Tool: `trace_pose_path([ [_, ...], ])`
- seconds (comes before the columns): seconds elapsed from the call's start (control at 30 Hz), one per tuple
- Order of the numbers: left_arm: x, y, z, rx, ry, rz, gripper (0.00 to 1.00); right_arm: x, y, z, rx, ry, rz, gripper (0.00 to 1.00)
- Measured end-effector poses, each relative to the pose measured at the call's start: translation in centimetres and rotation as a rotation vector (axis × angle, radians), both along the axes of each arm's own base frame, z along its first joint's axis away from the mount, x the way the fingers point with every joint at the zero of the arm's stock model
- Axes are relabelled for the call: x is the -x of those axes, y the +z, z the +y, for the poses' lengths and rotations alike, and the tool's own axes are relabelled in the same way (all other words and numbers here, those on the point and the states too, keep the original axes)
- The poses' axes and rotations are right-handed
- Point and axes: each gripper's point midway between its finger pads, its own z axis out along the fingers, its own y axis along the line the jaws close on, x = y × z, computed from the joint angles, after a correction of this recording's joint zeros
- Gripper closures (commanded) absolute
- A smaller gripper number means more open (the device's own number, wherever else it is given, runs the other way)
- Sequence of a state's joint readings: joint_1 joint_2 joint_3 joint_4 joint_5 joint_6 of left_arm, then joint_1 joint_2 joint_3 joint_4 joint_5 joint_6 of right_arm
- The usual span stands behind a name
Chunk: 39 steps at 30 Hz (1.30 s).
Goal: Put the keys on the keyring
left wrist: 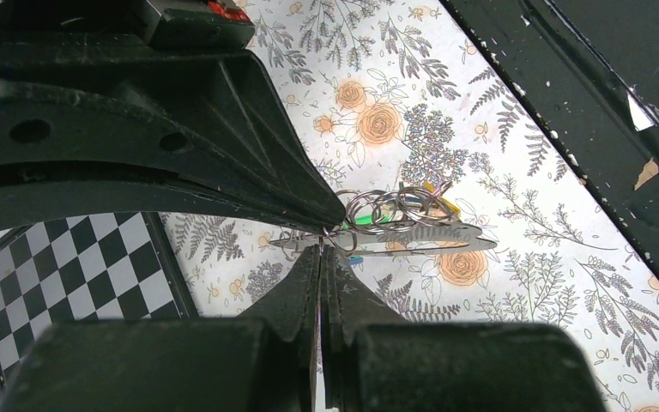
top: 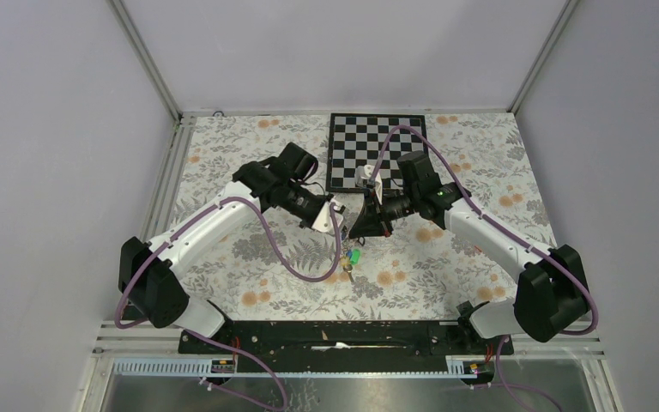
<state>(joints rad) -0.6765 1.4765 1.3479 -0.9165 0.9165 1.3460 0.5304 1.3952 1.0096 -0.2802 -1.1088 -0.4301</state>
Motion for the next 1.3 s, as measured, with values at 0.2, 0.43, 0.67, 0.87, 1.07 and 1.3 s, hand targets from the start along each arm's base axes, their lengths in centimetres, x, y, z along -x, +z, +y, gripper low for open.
trace_pose_path([
  [0.2, 0.17, -0.05, -0.01, -0.001, -0.011, -0.006, 1.0, -0.01, -0.04, 0.01, 0.001, 0.0, 0.002, 1.0],
  [0.43, 0.33, -0.09, -0.06, 0.001, -0.028, -0.019, 1.0, 0.0, -0.29, 0.0, 0.007, 0.0, 0.012, 1.0],
  [0.67, 0.5, -0.11, -0.12, 0.001, -0.037, -0.022, 1.0, 0.05, -0.44, -0.03, 0.011, 0.0, 0.019, 1.0],
  [0.87, 0.69, -0.11, -0.24, 0.003, -0.047, -0.026, 1.0, 0.15, -0.51, -0.09, 0.015, 0.0, 0.026, 1.0],
  [1.07, 0.84, -0.16, -0.25, 0.004, -0.065, -0.041, 1.0, 0.21, -0.56, -0.12, 0.018, 0.0, 0.031, 1.0],
  [1.3, 0.94, -0.22, -0.37, 0.005, -0.079, -0.058, 1.0, 0.24, -0.6, -0.15, 0.02, 0.0, 0.033, 1.0],
])
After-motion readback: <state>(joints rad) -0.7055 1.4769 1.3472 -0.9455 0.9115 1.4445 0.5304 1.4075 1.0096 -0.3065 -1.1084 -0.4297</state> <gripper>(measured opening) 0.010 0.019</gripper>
